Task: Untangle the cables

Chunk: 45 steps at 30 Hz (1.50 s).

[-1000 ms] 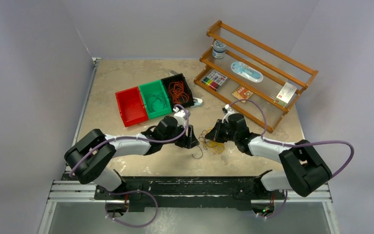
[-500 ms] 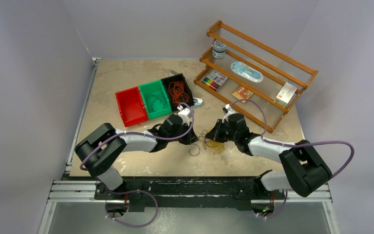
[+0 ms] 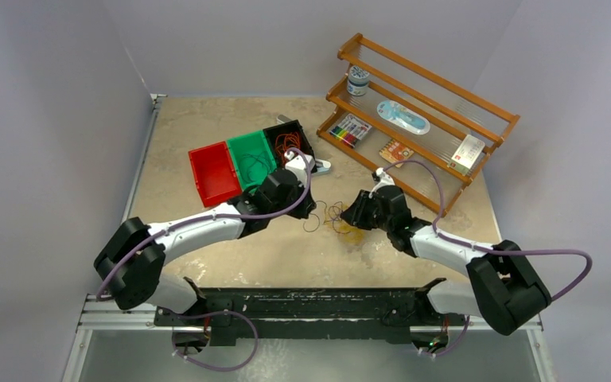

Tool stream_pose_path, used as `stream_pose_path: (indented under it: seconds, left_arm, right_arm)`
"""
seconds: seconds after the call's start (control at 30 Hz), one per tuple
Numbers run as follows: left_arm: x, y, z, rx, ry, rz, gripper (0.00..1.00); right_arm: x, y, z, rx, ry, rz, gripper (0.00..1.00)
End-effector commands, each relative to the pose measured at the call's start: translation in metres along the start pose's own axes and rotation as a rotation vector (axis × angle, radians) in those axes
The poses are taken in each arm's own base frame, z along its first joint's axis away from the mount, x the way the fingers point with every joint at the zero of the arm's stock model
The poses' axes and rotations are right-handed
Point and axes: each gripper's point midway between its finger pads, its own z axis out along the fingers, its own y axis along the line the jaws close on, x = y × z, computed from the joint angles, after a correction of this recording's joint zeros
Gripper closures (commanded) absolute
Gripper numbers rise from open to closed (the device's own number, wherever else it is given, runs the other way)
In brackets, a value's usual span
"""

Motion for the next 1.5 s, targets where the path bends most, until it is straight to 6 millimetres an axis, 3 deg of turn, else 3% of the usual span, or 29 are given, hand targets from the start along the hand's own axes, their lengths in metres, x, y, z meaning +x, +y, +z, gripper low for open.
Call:
stream_pose_path:
  seconds: [0.0, 0.4, 0.57, 0.83, 1.13, 1.47]
  left_arm:
    - [-0.034, 0.002, -0.020, -0.078, -0.058, 0.062, 1.00]
    - [-0.102, -0.004, -0.067, -0.167, -0.167, 0.106, 1.00]
    - [-0.159, -0.006, -0.105, -0.240, -0.291, 0.123, 1.00]
    - [-0.235, -0.010, -0.159, -0.318, -0.476, 0.144, 1.00]
    - [-0.309, -0.019, -0.208, -0.404, -0.657, 0.155, 1.00]
    - [-0.374, -0.043, -0.252, -0.401, -0.826, 0.137, 1.00]
  right_arm:
    - [-0.006, -0.008, 0.002, 0.030, -0.034, -0.015, 0.68]
    - [0.010, -0.025, 0.019, 0.067, 0.010, -0.030, 0.70]
    - [0.014, -0.027, 0.022, 0.065, 0.019, -0.032, 0.76]
    - [0.016, -0.030, 0.023, 0.068, 0.022, -0.036, 0.75]
    - [0.019, -0.029, 0.024, 0.051, 0.024, -0.044, 0.60]
    - [0.021, -0.028, 0.024, 0.029, 0.022, -0.055, 0.54]
